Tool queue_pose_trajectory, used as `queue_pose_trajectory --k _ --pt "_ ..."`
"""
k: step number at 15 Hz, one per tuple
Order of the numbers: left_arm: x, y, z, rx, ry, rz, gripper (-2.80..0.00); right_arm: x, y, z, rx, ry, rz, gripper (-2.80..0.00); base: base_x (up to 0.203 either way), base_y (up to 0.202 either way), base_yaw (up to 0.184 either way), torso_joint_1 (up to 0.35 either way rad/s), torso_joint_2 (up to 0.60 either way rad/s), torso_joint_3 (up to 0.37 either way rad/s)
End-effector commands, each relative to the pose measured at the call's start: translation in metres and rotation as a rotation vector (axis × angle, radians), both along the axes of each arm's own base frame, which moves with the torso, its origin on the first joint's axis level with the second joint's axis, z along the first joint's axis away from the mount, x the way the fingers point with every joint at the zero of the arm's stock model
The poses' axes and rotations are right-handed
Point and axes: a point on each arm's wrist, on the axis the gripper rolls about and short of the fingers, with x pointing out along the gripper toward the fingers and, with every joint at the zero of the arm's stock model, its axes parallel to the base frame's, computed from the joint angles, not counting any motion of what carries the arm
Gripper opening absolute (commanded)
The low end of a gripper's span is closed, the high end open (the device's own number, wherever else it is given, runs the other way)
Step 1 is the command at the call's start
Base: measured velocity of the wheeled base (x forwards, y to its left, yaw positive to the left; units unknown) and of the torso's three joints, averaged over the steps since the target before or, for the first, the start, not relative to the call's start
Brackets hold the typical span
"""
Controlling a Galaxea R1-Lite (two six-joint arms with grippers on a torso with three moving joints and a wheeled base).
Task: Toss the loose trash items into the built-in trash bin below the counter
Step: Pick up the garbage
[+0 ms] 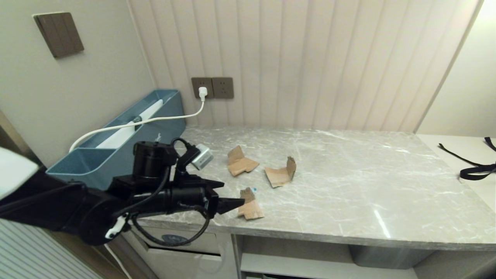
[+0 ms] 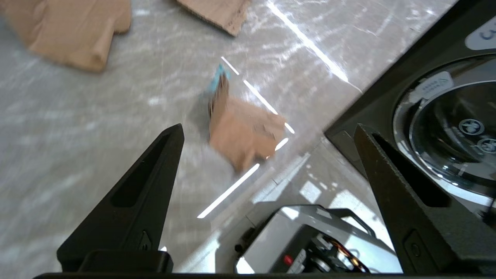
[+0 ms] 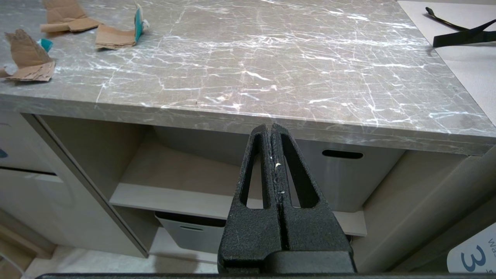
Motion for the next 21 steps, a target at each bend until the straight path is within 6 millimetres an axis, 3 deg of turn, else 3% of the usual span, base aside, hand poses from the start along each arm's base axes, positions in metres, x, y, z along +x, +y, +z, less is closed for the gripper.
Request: queue_pose_trajectory --k 1,4,14,15,21 --pt "0.026 -0.024 -0.027 0.029 0.025 -0.008 0.00 0.000 0.000 0.000 -0.001 -0.002 0.001 -2.80 0.000 0.000 0.000 0.000 0.00 0.000" --pt "0.042 -0.033 -0.038 0.050 -0.026 0.026 0.00 0.000 0.000 0.000 -0.001 -0.002 0.001 -2.80 0.000 0.000 0.000 0.000 0.00 0.000" --pt "0.057 -0.037 -0.063 0.082 0.001 0.041 0.00 0.000 0.000 0.000 -0.001 -0.002 0.001 -2.80 0.000 0.000 0.000 0.000 0.00 0.000" --pt "0.057 -0.038 -0.065 0.082 0.003 0.041 -2.80 0.000 0.000 0.000 -0.001 -0.002 0.001 -2.80 0.000 0.000 0.000 0.000 0.00 0.000" --pt "0.062 -0.041 -0.065 0.068 -0.016 0.039 -2.80 0.000 0.000 0.000 0.001 -0.002 -0.001 -2.80 0.000 0.000 0.000 0.000 0.00 0.000"
